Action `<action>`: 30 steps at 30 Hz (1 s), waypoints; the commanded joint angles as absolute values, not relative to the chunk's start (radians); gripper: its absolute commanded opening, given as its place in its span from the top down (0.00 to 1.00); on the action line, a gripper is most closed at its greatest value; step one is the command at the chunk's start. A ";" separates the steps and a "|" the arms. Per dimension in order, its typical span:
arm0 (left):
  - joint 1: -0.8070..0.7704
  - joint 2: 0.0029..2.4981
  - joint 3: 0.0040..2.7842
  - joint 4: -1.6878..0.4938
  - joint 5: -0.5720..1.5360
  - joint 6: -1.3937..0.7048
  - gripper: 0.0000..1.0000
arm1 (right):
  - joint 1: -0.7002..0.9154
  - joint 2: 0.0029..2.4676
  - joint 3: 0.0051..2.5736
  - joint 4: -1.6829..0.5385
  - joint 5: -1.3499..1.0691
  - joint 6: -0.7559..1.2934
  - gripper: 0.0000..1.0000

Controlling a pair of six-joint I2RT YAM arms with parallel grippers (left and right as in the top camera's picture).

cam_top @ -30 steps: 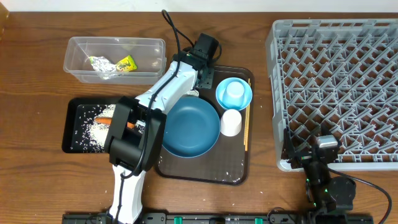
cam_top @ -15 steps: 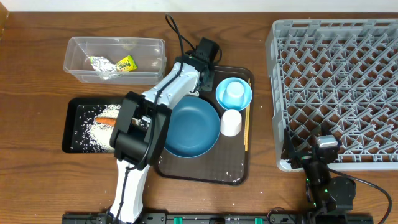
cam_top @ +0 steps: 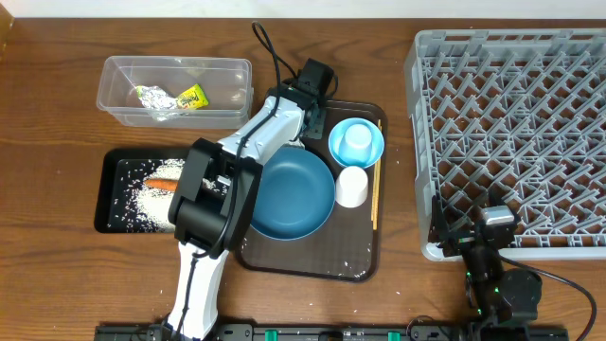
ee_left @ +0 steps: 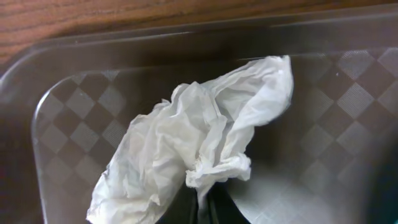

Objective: Sort waste into correct bins and load items into the dishwasher rack

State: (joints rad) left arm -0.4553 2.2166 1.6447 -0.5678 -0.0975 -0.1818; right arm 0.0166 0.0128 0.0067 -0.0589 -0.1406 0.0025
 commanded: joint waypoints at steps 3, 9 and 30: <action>-0.456 2.104 1.640 -0.567 -0.116 -0.181 0.94 | 0.005 0.013 0.006 -0.063 -0.139 -0.009 0.01; -0.457 2.024 1.640 -0.606 -0.117 -0.180 0.94 | 0.005 0.013 0.006 -0.063 -0.139 -0.009 0.01; -0.277 1.872 1.640 -0.493 -0.245 -0.272 0.94 | 0.005 0.013 0.006 -0.063 -0.139 -0.009 0.01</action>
